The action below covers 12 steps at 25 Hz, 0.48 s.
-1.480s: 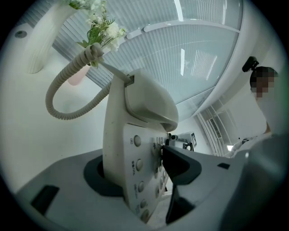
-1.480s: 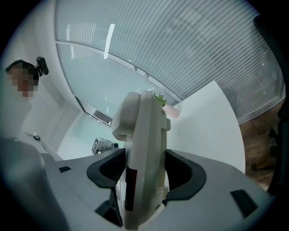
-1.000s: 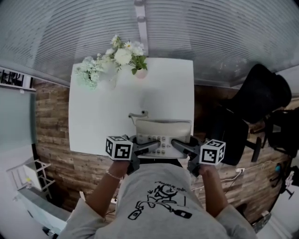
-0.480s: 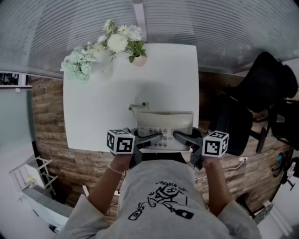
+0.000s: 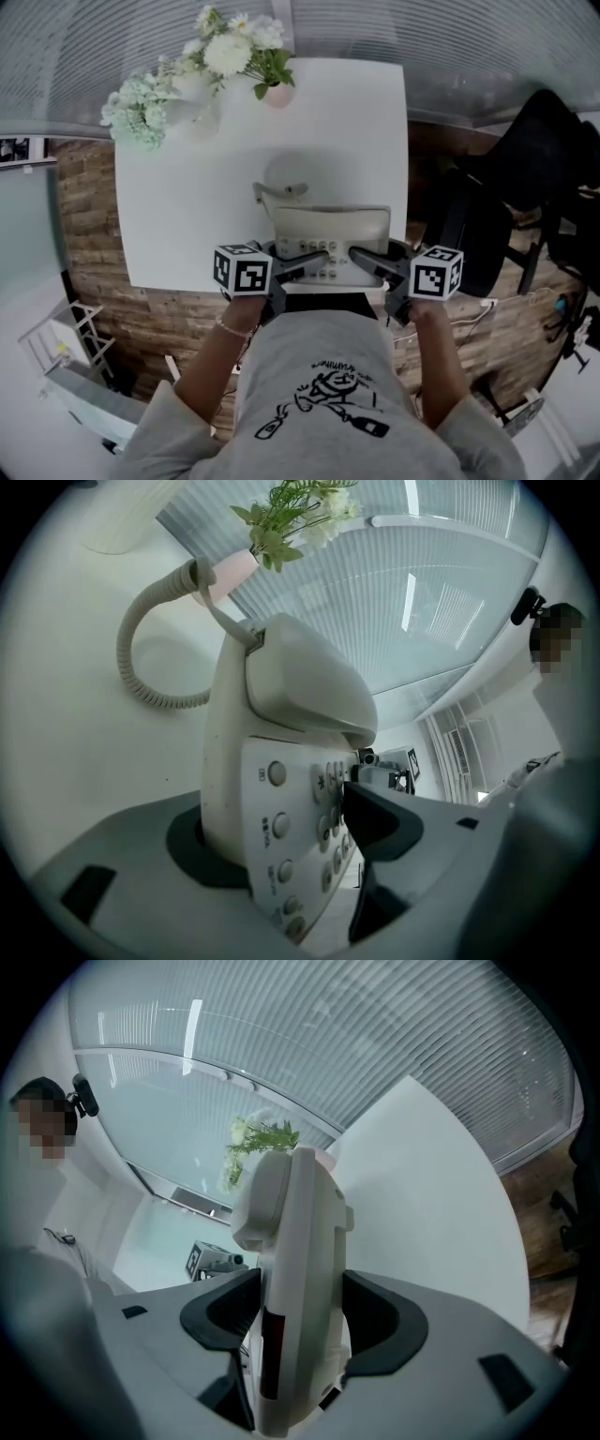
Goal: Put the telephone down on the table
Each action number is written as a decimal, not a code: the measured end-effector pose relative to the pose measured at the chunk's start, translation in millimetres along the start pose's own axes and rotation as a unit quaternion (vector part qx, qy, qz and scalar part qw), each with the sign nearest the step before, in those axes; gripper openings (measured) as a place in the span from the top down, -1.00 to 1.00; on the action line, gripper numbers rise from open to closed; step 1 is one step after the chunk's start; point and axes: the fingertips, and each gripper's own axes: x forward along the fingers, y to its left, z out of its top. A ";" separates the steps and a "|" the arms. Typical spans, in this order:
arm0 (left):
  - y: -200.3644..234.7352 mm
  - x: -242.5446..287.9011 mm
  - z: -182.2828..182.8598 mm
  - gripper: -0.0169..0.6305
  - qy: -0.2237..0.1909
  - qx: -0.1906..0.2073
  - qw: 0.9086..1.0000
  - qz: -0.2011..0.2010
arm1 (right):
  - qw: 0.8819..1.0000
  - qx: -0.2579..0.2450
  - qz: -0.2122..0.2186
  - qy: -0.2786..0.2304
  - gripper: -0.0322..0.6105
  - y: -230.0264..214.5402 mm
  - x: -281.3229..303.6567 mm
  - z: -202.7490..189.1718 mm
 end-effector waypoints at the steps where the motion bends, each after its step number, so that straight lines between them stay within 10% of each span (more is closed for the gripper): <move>1: 1.9 0.4 -0.9 0.03 0.001 0.000 1.000 0.002 | 1.000 0.001 0.000 0.001 0.01 -1.6 0.9 -1.1; 12: 23.6 9.0 -13.0 -0.05 0.011 -0.004 1.000 0.026 | 1.000 0.015 -0.002 0.014 0.01 -20.3 10.7 -12.9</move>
